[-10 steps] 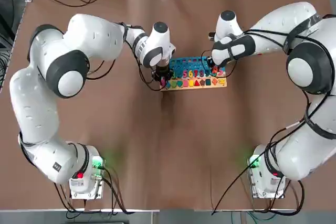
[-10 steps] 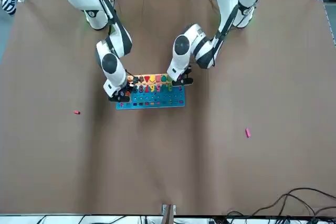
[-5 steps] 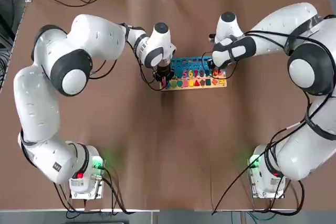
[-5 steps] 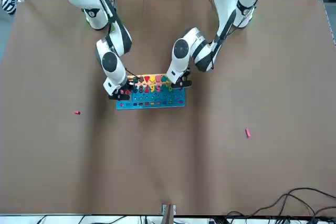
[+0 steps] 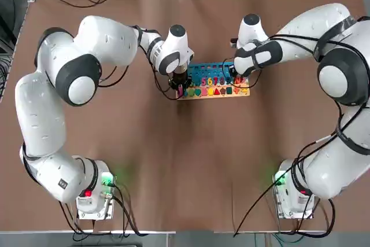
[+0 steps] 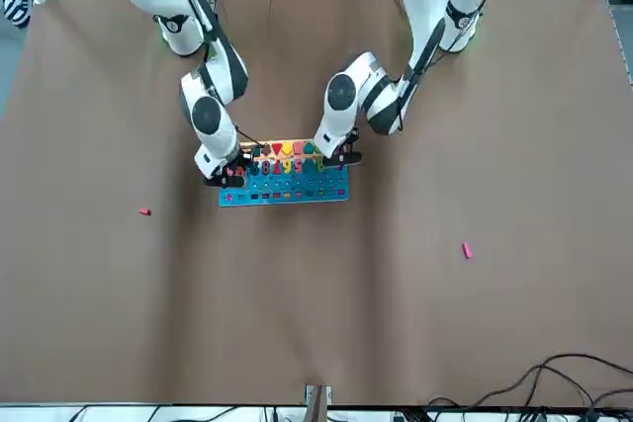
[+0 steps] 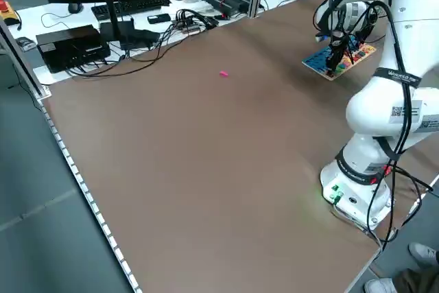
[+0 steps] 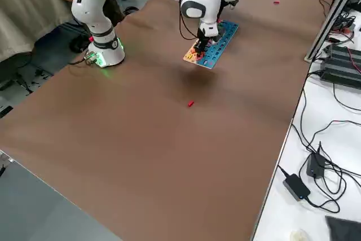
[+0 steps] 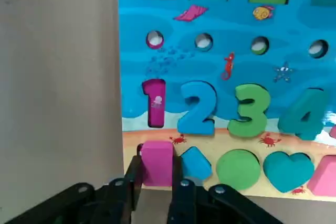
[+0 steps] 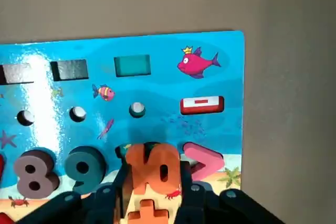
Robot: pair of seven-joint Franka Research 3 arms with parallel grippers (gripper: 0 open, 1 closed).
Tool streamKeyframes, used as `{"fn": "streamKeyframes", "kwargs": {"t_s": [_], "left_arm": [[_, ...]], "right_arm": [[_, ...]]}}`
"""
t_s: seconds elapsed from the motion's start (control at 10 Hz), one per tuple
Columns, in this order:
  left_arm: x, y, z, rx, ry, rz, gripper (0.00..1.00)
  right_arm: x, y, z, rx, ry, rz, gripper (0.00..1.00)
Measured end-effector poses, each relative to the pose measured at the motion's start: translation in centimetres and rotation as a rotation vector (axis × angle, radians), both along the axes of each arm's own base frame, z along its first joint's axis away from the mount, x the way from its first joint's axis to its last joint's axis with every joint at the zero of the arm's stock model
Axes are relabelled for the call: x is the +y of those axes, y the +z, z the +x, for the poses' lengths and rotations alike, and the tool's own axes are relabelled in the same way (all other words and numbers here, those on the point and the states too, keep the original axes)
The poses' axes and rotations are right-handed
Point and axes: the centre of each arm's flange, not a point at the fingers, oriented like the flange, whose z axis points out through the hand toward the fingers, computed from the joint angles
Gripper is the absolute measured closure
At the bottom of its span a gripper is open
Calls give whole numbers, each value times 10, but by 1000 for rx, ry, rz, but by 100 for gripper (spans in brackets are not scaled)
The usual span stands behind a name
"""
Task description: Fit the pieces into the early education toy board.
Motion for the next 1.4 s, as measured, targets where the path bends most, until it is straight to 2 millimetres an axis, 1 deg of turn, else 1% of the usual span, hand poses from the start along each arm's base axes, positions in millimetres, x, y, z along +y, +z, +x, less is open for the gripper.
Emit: {"fn": "streamKeyframes", "kwargs": {"t_s": [0.3, 0.9, 1.4], "left_arm": [[0, 0, 0, -1, 1, 0, 74], [4, 6, 1, 9, 1, 17, 74], [6, -2, -6, 24, -6, 27, 74]], "right_arm": [[8, 0, -5, 0, -5, -3, 60], [9, 0, -6, -1, -6, -3, 60], [9, -1, -4, -20, -7, 7, 60]]}}
